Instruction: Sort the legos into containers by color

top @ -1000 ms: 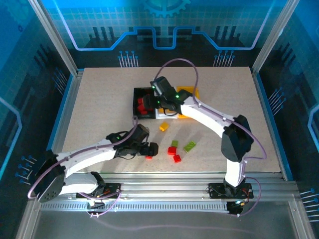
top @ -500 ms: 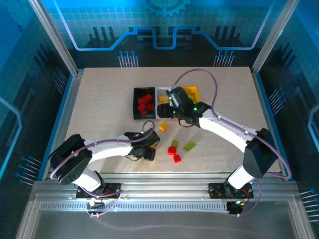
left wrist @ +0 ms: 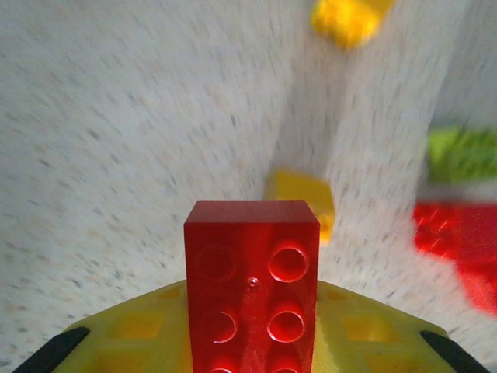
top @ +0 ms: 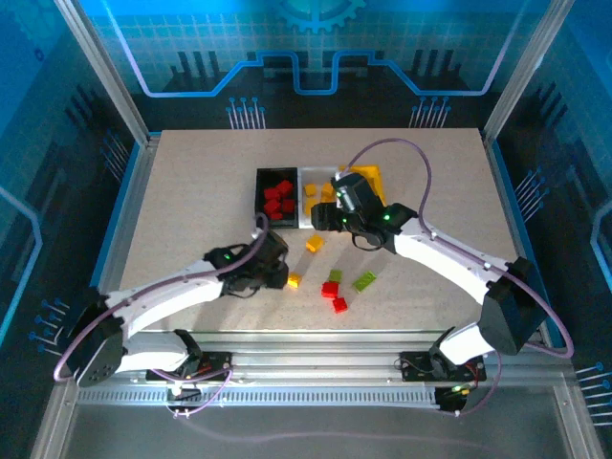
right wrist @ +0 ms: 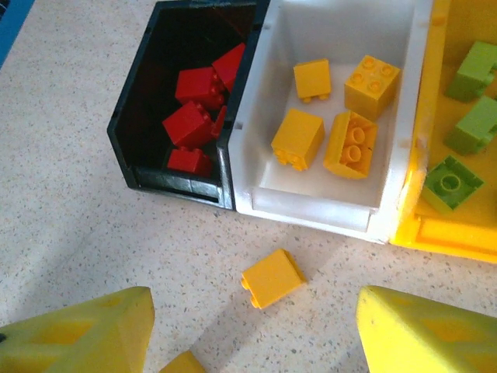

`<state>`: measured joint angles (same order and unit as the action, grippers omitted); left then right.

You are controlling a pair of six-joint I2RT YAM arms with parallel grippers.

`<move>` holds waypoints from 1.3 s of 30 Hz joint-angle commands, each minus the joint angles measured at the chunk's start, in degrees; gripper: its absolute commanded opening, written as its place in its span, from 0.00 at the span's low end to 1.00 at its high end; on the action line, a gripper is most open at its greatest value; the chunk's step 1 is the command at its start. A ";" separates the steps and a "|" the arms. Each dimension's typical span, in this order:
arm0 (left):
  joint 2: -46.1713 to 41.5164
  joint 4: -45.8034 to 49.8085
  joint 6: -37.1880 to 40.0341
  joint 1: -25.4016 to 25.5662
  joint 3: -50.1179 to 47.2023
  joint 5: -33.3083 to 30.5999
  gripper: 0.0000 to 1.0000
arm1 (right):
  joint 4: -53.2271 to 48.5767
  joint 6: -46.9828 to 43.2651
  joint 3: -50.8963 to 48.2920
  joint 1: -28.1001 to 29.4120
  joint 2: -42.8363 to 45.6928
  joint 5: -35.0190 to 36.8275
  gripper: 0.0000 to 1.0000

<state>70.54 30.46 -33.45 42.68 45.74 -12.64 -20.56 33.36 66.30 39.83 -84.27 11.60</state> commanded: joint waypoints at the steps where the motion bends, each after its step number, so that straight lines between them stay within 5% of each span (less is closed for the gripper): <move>1: -1.01 0.45 1.74 -7.50 5.71 -0.14 0.32 | 1.13 1.52 -1.88 -0.91 2.67 1.24 0.71; 10: 20.56 -5.72 2.78 -16.89 27.12 -1.49 0.31 | -1.73 3.10 -6.06 -1.69 5.61 1.50 0.71; 17: 36.84 -1.10 4.85 -18.54 42.81 -5.24 0.30 | -6.01 3.02 -9.22 -1.78 9.56 0.73 0.71; 25: 46.67 2.06 3.81 -20.23 50.02 -3.43 0.38 | -6.21 2.48 -13.94 -1.13 11.69 -4.82 0.71; 33: 43.88 0.49 2.55 -19.94 49.44 -0.23 0.60 | -5.11 1.69 -13.77 1.40 6.88 -6.74 0.73; 39: 32.23 -4.40 1.41 -17.90 42.31 3.97 0.82 | -6.68 2.05 -11.66 4.02 1.29 -5.91 0.74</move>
<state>111.35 29.26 -31.31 23.24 90.67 -12.05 -25.82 35.57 52.75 42.37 -80.79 5.72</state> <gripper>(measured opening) 0.795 0.735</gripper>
